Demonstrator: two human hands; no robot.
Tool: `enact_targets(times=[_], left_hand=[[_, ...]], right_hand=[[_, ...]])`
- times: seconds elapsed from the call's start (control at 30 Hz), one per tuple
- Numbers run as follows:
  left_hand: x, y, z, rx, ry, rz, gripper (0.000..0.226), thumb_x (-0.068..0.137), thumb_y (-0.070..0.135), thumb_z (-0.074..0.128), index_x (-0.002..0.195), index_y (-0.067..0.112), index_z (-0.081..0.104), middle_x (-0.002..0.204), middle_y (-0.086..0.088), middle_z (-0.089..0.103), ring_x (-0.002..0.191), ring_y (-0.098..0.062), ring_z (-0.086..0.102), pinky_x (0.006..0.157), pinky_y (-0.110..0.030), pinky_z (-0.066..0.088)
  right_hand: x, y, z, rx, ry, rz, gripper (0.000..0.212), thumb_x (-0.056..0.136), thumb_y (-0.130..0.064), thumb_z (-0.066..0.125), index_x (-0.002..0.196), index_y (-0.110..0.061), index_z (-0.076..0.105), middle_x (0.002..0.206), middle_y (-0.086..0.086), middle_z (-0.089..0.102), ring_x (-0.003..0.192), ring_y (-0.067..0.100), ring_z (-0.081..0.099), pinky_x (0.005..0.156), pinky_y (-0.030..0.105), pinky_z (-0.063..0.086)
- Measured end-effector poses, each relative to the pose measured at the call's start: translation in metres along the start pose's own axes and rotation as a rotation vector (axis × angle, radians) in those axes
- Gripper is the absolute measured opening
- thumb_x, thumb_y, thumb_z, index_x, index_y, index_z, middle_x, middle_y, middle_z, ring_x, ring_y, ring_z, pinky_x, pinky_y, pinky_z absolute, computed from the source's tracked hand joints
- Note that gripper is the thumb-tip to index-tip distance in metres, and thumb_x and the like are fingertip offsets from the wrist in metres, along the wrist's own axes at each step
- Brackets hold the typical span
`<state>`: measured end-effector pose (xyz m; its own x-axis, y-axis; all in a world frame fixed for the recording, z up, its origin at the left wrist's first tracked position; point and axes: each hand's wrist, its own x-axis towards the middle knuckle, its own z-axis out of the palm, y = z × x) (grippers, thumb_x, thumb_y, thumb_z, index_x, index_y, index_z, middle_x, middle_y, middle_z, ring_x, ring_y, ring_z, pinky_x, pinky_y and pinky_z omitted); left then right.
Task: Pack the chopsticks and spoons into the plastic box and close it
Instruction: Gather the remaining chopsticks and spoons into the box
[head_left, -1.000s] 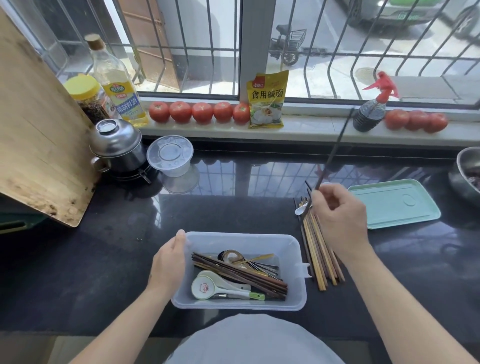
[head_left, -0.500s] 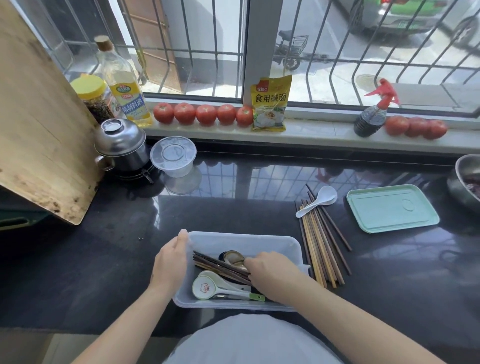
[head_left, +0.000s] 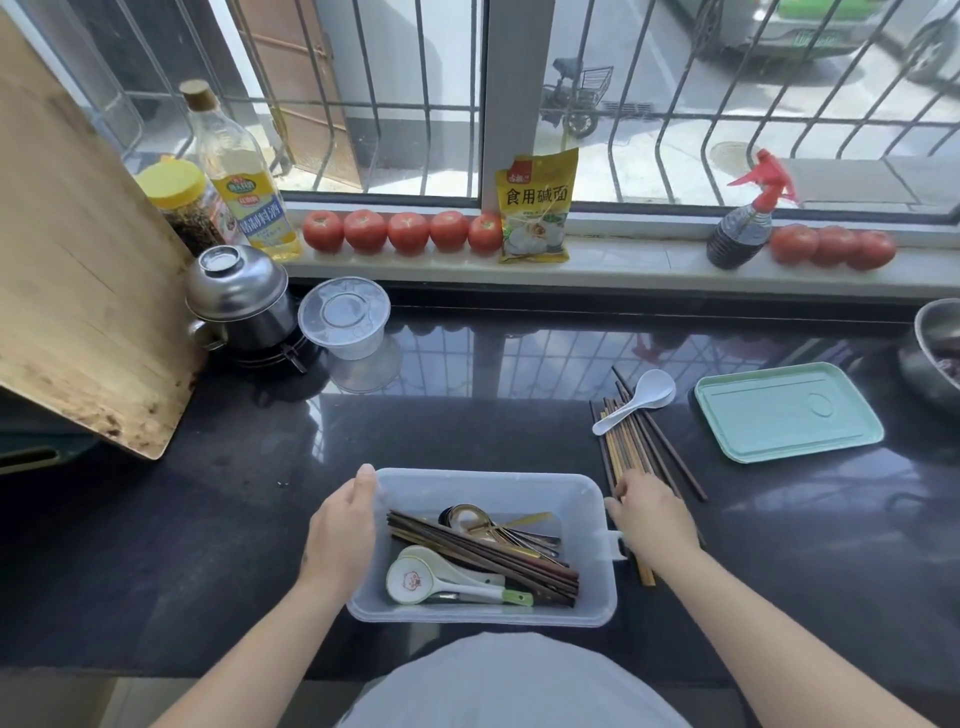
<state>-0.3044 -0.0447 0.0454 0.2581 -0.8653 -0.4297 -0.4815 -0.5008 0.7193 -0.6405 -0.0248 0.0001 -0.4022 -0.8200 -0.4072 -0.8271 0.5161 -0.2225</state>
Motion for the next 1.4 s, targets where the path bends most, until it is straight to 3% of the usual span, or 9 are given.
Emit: enact_targets(times=[0.1,0.17,0.4,0.6,0.93,1.07,1.23,1.33,1.4], left_hand=[[-0.002,0.002,0.0,-0.003,-0.002,0.005,0.045,0.11,0.049,0.03,0.081,0.028,0.057,0.084,0.013,0.057,0.078,-0.002,0.048,0.085,-0.035,0.034],[-0.003,0.003,0.0,-0.005,-0.002,0.012,0.046,0.11,0.048,0.03,0.084,0.024,0.059,0.084,0.011,0.057,0.077,0.0,0.047,0.084,-0.035,0.034],[0.001,-0.001,0.002,0.002,0.024,0.011,0.06,0.11,0.049,0.03,0.1,0.004,0.068,0.089,0.0,0.063,0.077,-0.004,0.05,0.07,-0.033,0.036],[-0.002,0.002,0.0,0.003,-0.012,0.017,0.043,0.11,0.048,0.03,0.08,0.036,0.059,0.09,0.014,0.06,0.103,-0.022,0.053,0.089,-0.037,0.035],[-0.004,0.003,0.0,-0.006,0.001,0.007,0.043,0.11,0.047,0.031,0.081,0.035,0.059,0.088,0.016,0.058,0.101,-0.021,0.054,0.088,-0.036,0.035],[-0.003,0.002,0.0,-0.005,-0.002,0.0,0.047,0.11,0.049,0.03,0.082,0.029,0.062,0.089,0.013,0.061,0.098,-0.023,0.055,0.086,-0.037,0.036],[-0.002,0.002,0.0,-0.008,-0.004,-0.013,0.048,0.11,0.049,0.031,0.083,0.024,0.062,0.088,0.011,0.062,0.095,-0.023,0.055,0.084,-0.037,0.035],[-0.002,0.003,-0.001,-0.017,-0.003,-0.017,0.048,0.109,0.049,0.031,0.084,0.023,0.062,0.089,0.01,0.063,0.096,-0.024,0.055,0.084,-0.037,0.036],[-0.003,0.004,-0.002,-0.026,-0.009,-0.017,0.049,0.11,0.048,0.032,0.084,0.021,0.063,0.088,0.01,0.062,0.096,-0.024,0.055,0.084,-0.037,0.035]], right_hand=[[-0.002,-0.003,0.014,-0.096,-0.016,-0.001,0.019,0.094,-0.036,0.059,0.096,-0.017,0.057,0.101,0.004,0.061,0.092,0.03,0.062,0.073,0.036,0.05],[-0.003,-0.006,0.016,-0.144,-0.005,0.004,0.021,0.096,-0.034,0.057,0.098,-0.014,0.059,0.101,0.006,0.063,0.094,0.03,0.064,0.07,0.035,0.047],[-0.007,0.009,0.019,-0.089,0.148,-0.007,0.026,0.095,-0.038,0.063,0.098,-0.015,0.05,0.103,0.005,0.061,0.095,0.034,0.065,0.066,0.037,0.039],[-0.005,0.01,0.024,-0.119,0.089,0.009,0.023,0.098,-0.037,0.06,0.1,-0.014,0.057,0.101,0.005,0.064,0.095,0.03,0.065,0.07,0.036,0.045],[-0.009,0.008,0.018,-0.218,0.025,-0.069,0.004,0.089,-0.02,0.056,0.091,-0.017,0.057,0.093,0.003,0.067,0.088,0.026,0.066,0.072,0.036,0.055],[-0.011,0.002,-0.009,-0.051,0.081,-0.029,0.013,0.091,-0.026,0.054,0.087,-0.018,0.063,0.09,0.005,0.068,0.079,0.027,0.058,0.07,0.033,0.05],[-0.051,-0.039,-0.076,0.554,0.392,-0.479,0.004,0.088,-0.014,0.071,0.086,-0.018,0.069,0.071,-0.009,0.063,0.066,0.012,0.057,0.062,0.02,0.044],[-0.085,-0.071,-0.081,0.444,0.136,-0.807,0.006,0.089,-0.012,0.07,0.088,-0.018,0.068,0.074,-0.013,0.061,0.066,0.011,0.056,0.061,0.019,0.044],[-0.092,-0.081,-0.059,0.119,-0.049,-0.884,0.005,0.092,-0.019,0.061,0.088,-0.02,0.063,0.077,-0.01,0.059,0.067,0.013,0.051,0.061,0.029,0.041]])
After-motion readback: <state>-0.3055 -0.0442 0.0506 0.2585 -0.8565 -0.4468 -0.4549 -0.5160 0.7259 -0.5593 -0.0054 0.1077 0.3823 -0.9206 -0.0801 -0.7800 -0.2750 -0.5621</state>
